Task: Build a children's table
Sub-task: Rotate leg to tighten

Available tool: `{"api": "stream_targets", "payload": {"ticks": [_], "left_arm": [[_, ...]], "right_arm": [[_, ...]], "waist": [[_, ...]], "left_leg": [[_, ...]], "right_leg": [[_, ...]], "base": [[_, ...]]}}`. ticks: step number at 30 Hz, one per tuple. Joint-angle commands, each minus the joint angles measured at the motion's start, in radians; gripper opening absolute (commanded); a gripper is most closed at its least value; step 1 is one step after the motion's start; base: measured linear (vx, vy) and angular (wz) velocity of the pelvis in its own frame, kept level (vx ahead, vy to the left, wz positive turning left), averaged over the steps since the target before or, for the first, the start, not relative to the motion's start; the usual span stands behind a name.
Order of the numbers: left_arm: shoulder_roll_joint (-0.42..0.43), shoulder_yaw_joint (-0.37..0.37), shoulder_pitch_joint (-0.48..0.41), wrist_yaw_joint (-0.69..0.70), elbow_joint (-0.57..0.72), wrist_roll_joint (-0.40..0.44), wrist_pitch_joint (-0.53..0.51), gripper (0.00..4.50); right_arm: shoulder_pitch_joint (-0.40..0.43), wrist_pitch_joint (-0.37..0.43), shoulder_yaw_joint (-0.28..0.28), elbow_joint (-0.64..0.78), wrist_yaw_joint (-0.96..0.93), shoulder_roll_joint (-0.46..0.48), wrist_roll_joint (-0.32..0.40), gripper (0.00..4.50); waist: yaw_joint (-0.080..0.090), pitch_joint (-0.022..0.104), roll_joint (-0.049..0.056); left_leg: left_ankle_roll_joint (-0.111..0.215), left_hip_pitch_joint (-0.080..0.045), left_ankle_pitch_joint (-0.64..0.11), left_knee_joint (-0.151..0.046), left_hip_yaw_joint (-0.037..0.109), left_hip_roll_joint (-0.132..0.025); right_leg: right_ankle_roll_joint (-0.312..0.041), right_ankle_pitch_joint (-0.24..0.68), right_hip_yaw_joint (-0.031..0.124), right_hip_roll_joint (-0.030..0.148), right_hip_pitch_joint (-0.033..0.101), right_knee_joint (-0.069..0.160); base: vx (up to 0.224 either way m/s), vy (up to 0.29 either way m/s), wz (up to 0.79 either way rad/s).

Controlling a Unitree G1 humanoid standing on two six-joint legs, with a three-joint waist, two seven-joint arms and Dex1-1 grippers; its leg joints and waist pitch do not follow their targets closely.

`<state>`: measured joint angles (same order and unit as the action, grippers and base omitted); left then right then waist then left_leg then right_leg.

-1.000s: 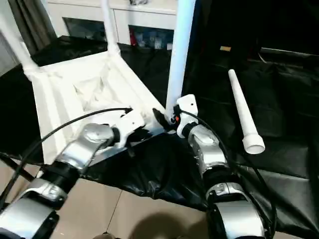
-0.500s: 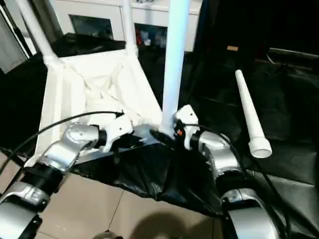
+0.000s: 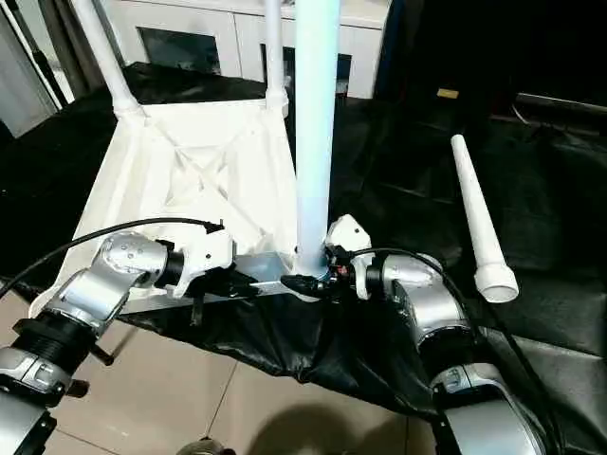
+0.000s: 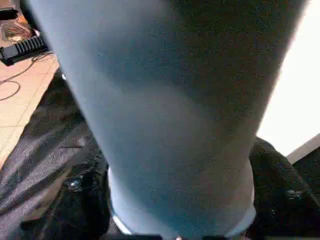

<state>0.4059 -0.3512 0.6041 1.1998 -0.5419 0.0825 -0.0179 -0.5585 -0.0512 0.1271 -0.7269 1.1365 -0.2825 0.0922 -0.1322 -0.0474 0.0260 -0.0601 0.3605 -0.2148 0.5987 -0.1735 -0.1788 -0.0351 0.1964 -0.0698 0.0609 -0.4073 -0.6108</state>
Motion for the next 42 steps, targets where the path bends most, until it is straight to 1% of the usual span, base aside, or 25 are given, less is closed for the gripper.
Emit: {"api": "stream_targets", "payload": {"ticks": [1,2,4,5,7,9,14,16,17,18,19,20,21,22,23,24,25,26,29,30,31,32,35,39,42], "left_arm": [[0.006,-0.034,-0.003,0.045,0.030,0.004,0.024,0.00],[0.006,-0.036,-0.003,0.049,0.030,0.002,0.024,0.00],[0.008,-0.037,-0.002,0.053,0.031,-0.001,0.024,0.00],[0.009,-0.036,-0.002,0.054,0.030,-0.002,0.023,0.00],[0.010,-0.036,-0.003,0.056,0.029,-0.003,0.024,0.00],[0.009,-0.034,-0.004,0.061,0.027,-0.005,0.021,0.00],[-0.004,-0.021,-0.002,0.047,0.017,-0.011,-0.001,0.00],[-0.023,-0.008,0.008,0.011,-0.002,-0.011,-0.029,0.00],[-0.023,-0.008,0.008,0.011,-0.002,-0.011,-0.029,0.00],[-0.087,0.026,0.045,-0.136,-0.071,0.007,-0.064,0.00],[-0.109,0.035,0.059,-0.188,-0.092,0.014,-0.073,0.00],[-0.123,0.041,0.067,-0.222,-0.105,0.019,-0.078,0.00],[-0.123,0.041,0.067,-0.222,-0.105,0.019,-0.078,0.00],[-0.156,0.044,0.084,-0.287,-0.125,0.032,-0.104,0.00],[-0.181,0.046,0.093,-0.323,-0.134,0.038,-0.116,0.00],[-0.188,0.046,0.096,-0.334,-0.136,0.039,-0.120,0.00],[-0.229,0.046,0.108,-0.390,-0.145,0.049,-0.136,0.00],[-0.260,0.043,0.114,-0.425,-0.144,0.055,-0.148,0.00],[-0.302,0.037,0.117,-0.464,-0.142,0.066,-0.158,0.00],[-0.314,0.031,0.118,-0.478,-0.143,0.075,-0.155,0.00],[-0.323,0.023,0.116,-0.483,-0.140,0.082,-0.154,0.00],[-0.323,0.023,0.116,-0.483,-0.140,0.082,-0.154,0.00],[-0.337,0.004,0.110,-0.502,-0.137,0.094,-0.153,0.00],[-0.339,-0.002,0.101,-0.513,-0.133,0.099,-0.160,0.00],[-0.333,0.002,0.099,-0.512,-0.135,0.105,-0.158,0.00]], "right_arm": [[0.009,0.012,0.004,0.020,0.017,-0.010,0.015,2.92],[0.021,0.016,0.012,0.032,0.031,-0.012,0.016,2.88],[0.031,0.022,0.020,0.046,0.038,-0.014,0.017,2.87],[0.034,0.025,0.021,0.050,0.040,-0.014,0.017,2.86],[0.037,0.028,0.022,0.055,0.041,-0.012,0.018,2.85],[0.041,0.031,0.022,0.060,0.039,-0.007,0.016,2.85],[0.049,0.048,0.001,0.056,-0.015,0.017,0.024,2.84],[0.044,0.034,-0.017,0.024,-0.093,0.039,0.013,2.84],[0.044,0.034,-0.017,0.024,-0.093,0.039,0.013,2.84],[0.027,0.014,-0.049,-0.055,-0.311,0.086,-0.026,2.84],[0.020,0.019,-0.062,-0.079,-0.381,0.103,-0.032,2.84],[0.015,0.024,-0.071,-0.094,-0.426,0.115,-0.035,2.84],[0.015,0.024,-0.071,-0.094,-0.426,0.115,-0.035,2.83],[0.001,0.042,-0.090,-0.130,-0.518,0.142,-0.035,2.83],[-0.011,0.046,-0.107,-0.153,-0.582,0.161,-0.030,2.83],[-0.015,0.048,-0.112,-0.160,-0.600,0.166,-0.029,2.82],[-0.039,0.057,-0.146,-0.197,-0.696,0.201,-0.008,2.82],[-0.057,0.062,-0.173,-0.220,-0.752,0.229,0.014,2.82],[-0.083,0.049,-0.189,-0.248,-0.816,0.264,0.021,2.82],[-0.092,0.038,-0.189,-0.257,-0.835,0.276,0.013,2.82],[-0.097,0.031,-0.188,-0.262,-0.846,0.285,0.006,2.82],[-0.097,0.031,-0.188,-0.262,-0.846,0.285,0.006,2.82],[-0.105,0.016,-0.176,-0.268,-0.867,0.306,-0.011,2.82],[-0.116,-0.002,-0.184,-0.294,-0.886,0.318,-0.019,2.82],[-0.124,-0.014,-0.184,-0.305,-0.886,0.323,-0.021,2.82]], "waist": [[0.000,0.067,0.002],[-0.001,0.068,0.000],[-0.004,0.068,0.001],[-0.005,0.068,0.008],[-0.007,0.069,0.008],[-0.007,0.069,0.013],[-0.006,0.070,0.008],[-0.004,0.066,0.008],[-0.004,0.066,0.008],[0.004,0.057,0.007],[0.004,0.055,0.007],[0.008,0.051,0.005],[0.010,0.052,0.005],[0.016,0.053,0.002],[0.018,0.052,0.003],[0.024,0.055,0.004],[0.025,0.056,0.002],[0.026,0.057,0.008],[0.027,0.060,0.006],[0.028,0.060,0.007],[0.027,0.063,0.010],[0.029,0.061,0.008],[0.031,0.060,0.008],[0.035,0.056,0.008],[0.036,0.055,0.009]], "left_leg": [[0.095,-0.006,-0.058,-0.065,0.016,-0.064],[0.097,-0.006,-0.054,-0.064,0.016,-0.064],[0.099,-0.007,-0.049,-0.063,0.015,-0.064],[0.097,-0.008,-0.054,-0.063,0.016,-0.065],[0.088,-0.008,-0.062,-0.064,0.017,-0.065],[0.081,-0.008,-0.069,-0.064,0.018,-0.064],[0.078,-0.007,-0.062,-0.064,0.017,-0.063],[0.069,-0.007,-0.080,-0.066,0.017,-0.063],[0.069,-0.007,-0.080,-0.066,0.017,-0.063],[0.036,-0.012,-0.137,-0.073,0.016,-0.060],[0.023,-0.019,-0.159,-0.075,0.016,-0.058],[-0.004,-0.022,-0.199,-0.082,0.020,-0.057],[-0.009,-0.021,-0.204,-0.083,0.021,-0.056],[-0.010,-0.019,-0.201,-0.085,0.023,-0.057],[-0.009,-0.019,-0.199,-0.085,0.022,-0.057],[-0.010,-0.017,-0.189,-0.084,0.023,-0.056],[-0.002,-0.016,-0.172,-0.082,0.022,-0.055],[0.003,-0.012,-0.155,-0.081,0.022,-0.054],[0.015,-0.011,-0.134,-0.078,0.021,-0.052],[0.020,-0.007,-0.125,-0.078,0.021,-0.053],[0.024,-0.009,-0.118,-0.076,0.022,-0.053],[0.030,-0.006,-0.118,-0.077,0.021,-0.053],[0.035,-0.009,-0.130,-0.078,0.021,-0.054],[0.029,-0.011,-0.175,-0.082,0.021,-0.053],[0.024,-0.011,-0.189,-0.084,0.021,-0.055]], "right_leg": [[-0.268,-0.027,0.053,0.097,0.062,0.045],[-0.268,-0.031,0.053,0.097,0.062,0.045],[-0.269,-0.035,0.053,0.096,0.060,0.044],[-0.268,-0.032,0.053,0.095,0.058,0.046],[-0.268,-0.036,0.053,0.095,0.060,0.045],[-0.269,-0.034,0.052,0.095,0.060,0.044],[-0.269,-0.050,0.052,0.094,0.062,0.044],[-0.267,-0.015,0.053,0.097,0.060,0.047],[-0.267,-0.015,0.053,0.097,0.060,0.047],[-0.245,0.111,0.056,0.098,0.054,0.066],[-0.239,0.157,0.056,0.099,0.053,0.072],[-0.216,0.257,0.056,0.101,0.057,0.081],[-0.203,0.287,0.057,0.102,0.059,0.084],[-0.187,0.306,0.058,0.103,0.060,0.086],[-0.184,0.306,0.059,0.102,0.056,0.087],[-0.188,0.286,0.058,0.101,0.058,0.085],[-0.191,0.257,0.059,0.100,0.058,0.083],[-0.196,0.226,0.059,0.100,0.059,0.081],[-0.206,0.177,0.057,0.098,0.061,0.077],[-0.209,0.156,0.056,0.098,0.062,0.075],[-0.214,0.135,0.055,0.098,0.063,0.073],[-0.218,0.118,0.055,0.096,0.063,0.073],[-0.223,0.113,0.055,0.097,0.062,0.073],[-0.218,0.179,0.056,0.099,0.060,0.081],[-0.211,0.204,0.057,0.099,0.059,0.083]], "base": [[0.000,0.000,0.00],[0.000,0.000,0.00],[0.000,0.000,0.00],[0.000,0.000,0.00],[0.000,0.000,0.00],[0.000,0.000,0.00],[0.000,0.000,0.00],[0.000,0.000,0.00],[0.000,0.000,0.00],[0.000,0.000,0.00],[0.000,0.000,0.00],[0.000,0.000,0.00],[0.000,0.000,0.00],[0.000,0.000,0.00],[0.000,0.000,0.00],[0.000,0.000,0.00],[0.000,0.000,0.00],[0.000,0.000,0.00],[0.000,0.000,0.00],[0.000,0.000,0.00],[0.000,0.000,0.00],[0.000,0.000,0.00],[0.000,0.000,0.00],[0.000,0.000,0.00],[0.000,0.000,0.00]]}}
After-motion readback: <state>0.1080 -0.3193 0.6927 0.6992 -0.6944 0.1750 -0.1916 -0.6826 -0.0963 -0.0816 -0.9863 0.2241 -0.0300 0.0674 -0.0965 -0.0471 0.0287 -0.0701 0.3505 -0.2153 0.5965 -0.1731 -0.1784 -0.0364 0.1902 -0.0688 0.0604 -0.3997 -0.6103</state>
